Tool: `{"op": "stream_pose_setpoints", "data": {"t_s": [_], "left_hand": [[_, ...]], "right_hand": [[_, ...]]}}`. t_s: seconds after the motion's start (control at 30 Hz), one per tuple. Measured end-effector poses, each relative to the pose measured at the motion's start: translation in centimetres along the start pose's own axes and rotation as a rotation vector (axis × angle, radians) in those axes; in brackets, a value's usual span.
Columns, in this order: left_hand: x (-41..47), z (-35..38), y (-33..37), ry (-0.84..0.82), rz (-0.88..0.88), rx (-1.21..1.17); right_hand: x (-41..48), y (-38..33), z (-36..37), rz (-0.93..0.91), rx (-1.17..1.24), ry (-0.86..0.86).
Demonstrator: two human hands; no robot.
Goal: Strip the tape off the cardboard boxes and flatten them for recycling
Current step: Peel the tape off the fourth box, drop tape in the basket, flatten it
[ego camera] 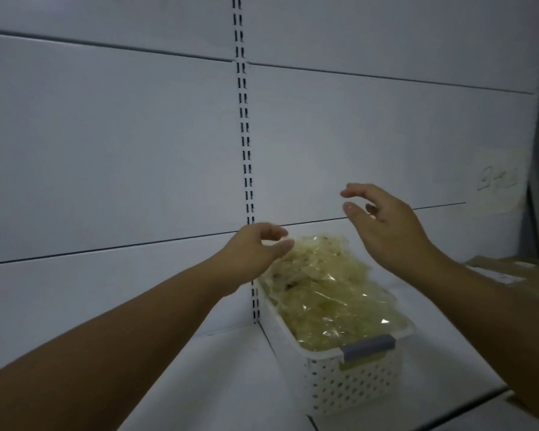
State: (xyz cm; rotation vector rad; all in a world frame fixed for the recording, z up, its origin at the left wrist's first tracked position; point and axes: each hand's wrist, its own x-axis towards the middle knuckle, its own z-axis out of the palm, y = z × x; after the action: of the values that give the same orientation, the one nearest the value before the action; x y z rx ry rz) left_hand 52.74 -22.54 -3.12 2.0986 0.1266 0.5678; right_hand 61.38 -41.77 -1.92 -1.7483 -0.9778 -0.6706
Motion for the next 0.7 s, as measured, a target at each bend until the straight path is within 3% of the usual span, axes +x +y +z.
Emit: {"op": "stream_pose_setpoints", "data": {"t_s": [0.07, 0.17, 0.27, 0.4, 0.7], "left_hand": [[-0.1, -0.9, 0.6, 0.081, -0.048, -0.183], [-0.6, -3.9, 1.1, 0.260, -0.008, 0.008], [-3.3, -9.3, 1.0, 0.255, -0.020, 0.234], [-9.9, -18.8, -0.4, 0.172, -0.117, 0.422], [-30.9, -38.3, -6.4, 0.436, -0.318, 0.740]], "right_hand": [[1.4, -2.4, 1.3, -0.171, -0.231, -0.151], [3.1, -6.9, 4.1, -0.326, -0.395, -0.346], [2.8, -10.9, 7.6, -0.330, -0.358, -0.461], [-1.1, -15.3, 13.7, -0.467, -0.352, -0.625], [-7.7, -30.5, 28.9, -0.519, -0.044, -0.831]]}}
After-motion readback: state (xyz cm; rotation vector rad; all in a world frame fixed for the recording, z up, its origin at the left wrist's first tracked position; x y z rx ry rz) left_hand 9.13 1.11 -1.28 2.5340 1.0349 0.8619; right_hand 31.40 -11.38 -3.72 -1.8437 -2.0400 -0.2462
